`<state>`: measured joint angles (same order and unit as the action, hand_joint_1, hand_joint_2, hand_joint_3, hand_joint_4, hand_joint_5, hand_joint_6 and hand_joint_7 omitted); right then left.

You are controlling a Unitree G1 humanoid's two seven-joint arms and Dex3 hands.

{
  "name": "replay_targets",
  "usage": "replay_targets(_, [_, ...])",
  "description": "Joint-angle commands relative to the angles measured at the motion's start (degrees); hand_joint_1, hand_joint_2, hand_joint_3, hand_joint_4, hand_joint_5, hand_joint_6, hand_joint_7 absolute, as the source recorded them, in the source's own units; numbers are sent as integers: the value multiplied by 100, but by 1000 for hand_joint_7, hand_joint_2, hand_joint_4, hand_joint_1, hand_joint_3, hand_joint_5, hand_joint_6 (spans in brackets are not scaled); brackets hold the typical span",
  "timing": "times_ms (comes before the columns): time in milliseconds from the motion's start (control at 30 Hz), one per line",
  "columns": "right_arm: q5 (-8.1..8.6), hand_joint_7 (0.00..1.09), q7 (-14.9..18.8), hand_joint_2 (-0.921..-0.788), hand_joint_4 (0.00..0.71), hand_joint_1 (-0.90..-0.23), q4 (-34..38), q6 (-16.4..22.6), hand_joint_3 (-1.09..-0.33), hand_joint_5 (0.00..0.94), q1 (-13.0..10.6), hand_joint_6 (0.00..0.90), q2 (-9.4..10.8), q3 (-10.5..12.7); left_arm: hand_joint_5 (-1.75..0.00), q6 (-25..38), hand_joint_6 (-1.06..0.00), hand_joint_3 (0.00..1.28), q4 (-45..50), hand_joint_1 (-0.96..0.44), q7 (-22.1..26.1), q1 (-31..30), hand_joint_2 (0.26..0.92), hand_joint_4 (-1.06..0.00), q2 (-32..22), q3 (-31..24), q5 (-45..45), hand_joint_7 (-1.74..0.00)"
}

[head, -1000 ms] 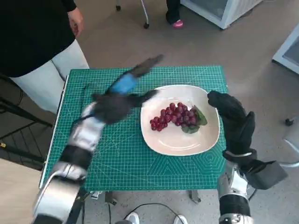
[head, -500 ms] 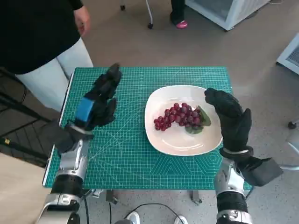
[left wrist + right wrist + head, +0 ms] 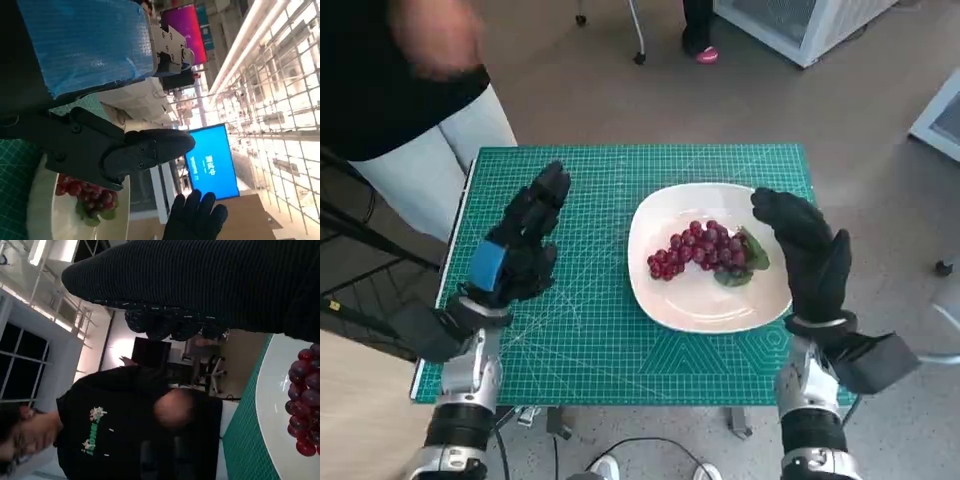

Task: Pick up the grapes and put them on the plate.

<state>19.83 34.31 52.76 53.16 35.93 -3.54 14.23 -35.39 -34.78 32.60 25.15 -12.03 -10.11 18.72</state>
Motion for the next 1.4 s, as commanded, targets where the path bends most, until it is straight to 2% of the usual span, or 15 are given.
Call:
replay_targets(33, [-18, 400, 31, -921, 526, -395, 84, -109, -549, 6, -13, 382, -2, -19, -14, -170, -214, 484, -43, -588, -22, -21, 921, -72, 48, -64, -22, -8])
replay_targets(400, [-29, 403, 75, -921, 529, -403, 126, -82, -543, 6, -8, 386, 2, -26, -30, -559, -231, 475, -364, -576, -89, 40, 921, -128, 249, -153, -4, -16])
replay_targets(1000, [-89, 411, 84, -921, 514, -394, 175, -20, -538, 0, 4, 381, -115, -60, -19, -472, -217, 472, -371, -569, 138, 17, 921, -140, 340, -182, 120, -9])
replay_targets(1400, [-250, 419, -64, -921, 516, -390, 130, 30, -537, 1, -19, 379, -145, -102, -10, -435, -202, 469, -288, -575, 154, -53, 921, -136, 373, -154, 119, -1])
